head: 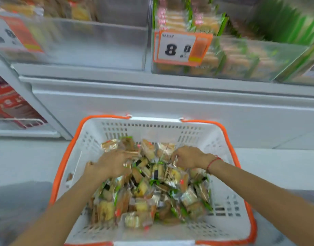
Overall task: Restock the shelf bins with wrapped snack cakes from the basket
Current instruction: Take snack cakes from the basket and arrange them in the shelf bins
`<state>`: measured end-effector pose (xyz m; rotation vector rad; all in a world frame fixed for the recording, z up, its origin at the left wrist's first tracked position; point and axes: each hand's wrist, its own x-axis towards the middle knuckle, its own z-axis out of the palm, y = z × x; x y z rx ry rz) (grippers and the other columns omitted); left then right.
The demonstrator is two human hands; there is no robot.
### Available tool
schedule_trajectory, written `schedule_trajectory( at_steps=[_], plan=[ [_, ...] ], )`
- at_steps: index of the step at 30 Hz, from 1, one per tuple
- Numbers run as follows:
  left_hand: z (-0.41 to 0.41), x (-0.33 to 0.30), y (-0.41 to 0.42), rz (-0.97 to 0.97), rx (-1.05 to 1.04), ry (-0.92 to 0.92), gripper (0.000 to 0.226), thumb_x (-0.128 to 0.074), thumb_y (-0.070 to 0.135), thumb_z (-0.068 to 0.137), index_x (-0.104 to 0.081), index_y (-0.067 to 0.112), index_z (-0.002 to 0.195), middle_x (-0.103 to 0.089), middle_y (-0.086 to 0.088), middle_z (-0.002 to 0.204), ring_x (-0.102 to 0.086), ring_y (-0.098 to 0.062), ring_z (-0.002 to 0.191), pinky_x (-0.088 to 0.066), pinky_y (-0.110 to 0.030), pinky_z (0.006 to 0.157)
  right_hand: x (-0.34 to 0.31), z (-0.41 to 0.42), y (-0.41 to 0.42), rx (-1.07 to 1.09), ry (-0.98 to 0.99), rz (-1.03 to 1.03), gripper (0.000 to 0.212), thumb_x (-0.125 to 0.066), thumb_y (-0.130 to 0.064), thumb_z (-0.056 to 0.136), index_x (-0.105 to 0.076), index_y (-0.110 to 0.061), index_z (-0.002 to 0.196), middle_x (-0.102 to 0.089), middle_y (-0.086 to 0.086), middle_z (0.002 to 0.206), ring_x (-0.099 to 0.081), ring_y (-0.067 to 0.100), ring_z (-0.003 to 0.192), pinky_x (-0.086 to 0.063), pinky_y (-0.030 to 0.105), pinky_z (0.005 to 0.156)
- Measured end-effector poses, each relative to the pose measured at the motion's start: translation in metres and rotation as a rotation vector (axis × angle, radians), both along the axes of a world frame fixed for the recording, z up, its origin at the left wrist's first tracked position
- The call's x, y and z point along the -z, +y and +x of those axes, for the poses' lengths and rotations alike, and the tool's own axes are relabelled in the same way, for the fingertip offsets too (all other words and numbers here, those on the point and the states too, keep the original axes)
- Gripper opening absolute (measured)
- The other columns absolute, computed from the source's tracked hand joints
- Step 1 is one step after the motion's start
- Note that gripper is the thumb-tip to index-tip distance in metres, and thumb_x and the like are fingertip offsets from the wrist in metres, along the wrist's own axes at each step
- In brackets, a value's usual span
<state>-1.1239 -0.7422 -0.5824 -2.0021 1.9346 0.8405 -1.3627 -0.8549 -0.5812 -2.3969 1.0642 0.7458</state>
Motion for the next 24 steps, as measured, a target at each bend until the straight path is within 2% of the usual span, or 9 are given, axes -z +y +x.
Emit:
schedule_trajectory(
  at_steps=[3, 6, 9, 12, 17, 19, 21, 23, 24],
  plan=[
    [0.003, 0.029, 0.019, 0.112, 0.076, -0.118, 0.072, -0.049, 0.058, 0.091, -0.016, 0.034, 0.151, -0.013, 0.000, 0.159, -0.016, -0.024, 0.145, -0.031, -0.042, 0.111, 0.038, -0.003, 0.022, -0.075, 0.027, 0.000, 0.051, -0.055, -0.034, 0.094, -0.042, -0.020, 0.142, -0.036, 0.009, 0.149, -0.043, 0.030, 0.129, -0.038, 0.041, 0.104],
    [-0.003, 0.042, 0.028, 0.049, 0.070, -0.135, 0.066, -0.041, 0.058, 0.094, -0.015, 0.034, 0.151, -0.017, -0.001, 0.158, -0.018, -0.024, 0.144, -0.029, -0.043, 0.113, 0.063, -0.013, 0.040, -0.238, 0.090, -0.108, 0.068, -0.052, -0.046, 0.094, -0.022, -0.026, 0.151, -0.015, 0.006, 0.158, -0.018, 0.029, 0.143, -0.018, 0.050, 0.115],
    [-0.009, 0.047, 0.029, -0.021, -0.016, -0.082, 0.056, -0.040, 0.055, 0.096, -0.028, 0.033, 0.146, -0.031, -0.002, 0.151, -0.028, -0.023, 0.139, -0.034, -0.040, 0.109, 0.084, -0.009, 0.049, -0.375, 0.030, -0.260, 0.071, -0.048, -0.052, 0.094, -0.018, -0.021, 0.151, -0.021, 0.007, 0.155, -0.020, 0.030, 0.142, -0.022, 0.049, 0.114],
    [-0.011, 0.047, 0.028, -0.109, -0.125, -0.007, 0.042, -0.039, 0.051, 0.097, -0.044, 0.032, 0.135, -0.044, 0.000, 0.141, -0.037, -0.020, 0.131, -0.041, -0.038, 0.103, 0.098, 0.010, 0.054, -0.284, -0.056, -0.275, 0.073, -0.051, -0.052, 0.093, -0.023, -0.016, 0.149, -0.033, 0.007, 0.149, -0.028, 0.029, 0.137, -0.020, 0.045, 0.114],
    [-0.010, 0.049, 0.027, -0.127, -0.157, -0.004, 0.026, -0.050, 0.031, 0.097, -0.053, 0.031, 0.122, -0.050, -0.001, 0.131, -0.040, -0.020, 0.124, -0.043, -0.034, 0.097, 0.099, 0.024, 0.055, -0.299, -0.079, -0.382, 0.048, -0.055, -0.021, 0.095, -0.041, -0.016, 0.140, -0.048, 0.006, 0.138, -0.040, 0.026, 0.130, -0.021, 0.041, 0.116],
    [-0.008, 0.049, 0.027, -0.092, -0.161, 0.004, 0.027, -0.051, 0.029, 0.097, -0.052, 0.031, 0.124, -0.048, -0.003, 0.134, -0.038, -0.021, 0.126, -0.043, -0.035, 0.098, 0.089, 0.025, 0.050, -0.296, -0.065, -0.324, 0.040, -0.053, -0.023, 0.096, -0.049, -0.015, 0.135, -0.056, 0.008, 0.129, -0.046, 0.027, 0.124, -0.031, 0.039, 0.109],
    [-0.007, 0.046, 0.023, -0.046, -0.165, 0.017, 0.031, -0.053, 0.029, 0.096, -0.053, 0.030, 0.127, -0.046, -0.005, 0.138, -0.038, -0.023, 0.128, -0.042, -0.037, 0.100, 0.071, 0.027, 0.043, -0.155, -0.111, -0.171, 0.030, -0.048, -0.028, 0.099, -0.058, -0.010, 0.121, -0.062, 0.010, 0.110, -0.057, 0.026, 0.106, -0.047, 0.034, 0.085],
    [-0.007, 0.038, 0.016, -0.044, -0.190, 0.017, 0.035, -0.057, 0.027, 0.094, -0.054, 0.027, 0.128, -0.046, -0.006, 0.139, -0.042, -0.024, 0.128, -0.043, -0.038, 0.099, 0.047, 0.029, 0.030, 0.085, -0.149, 0.017, 0.026, -0.047, -0.028, 0.100, -0.057, -0.005, 0.098, -0.058, 0.006, 0.085, -0.058, 0.018, 0.076, -0.045, 0.024, 0.060],
    [-0.009, 0.032, 0.010, -0.060, -0.212, 0.024, 0.035, -0.059, 0.026, 0.092, -0.057, 0.025, 0.127, -0.051, -0.007, 0.135, -0.047, -0.025, 0.123, -0.044, -0.037, 0.096, 0.034, 0.028, 0.023, 0.174, -0.148, 0.108, 0.022, -0.049, -0.024, 0.099, -0.054, -0.005, 0.091, -0.052, 0.003, 0.077, -0.051, 0.013, 0.066, -0.041, 0.019, 0.055]
  ],
)
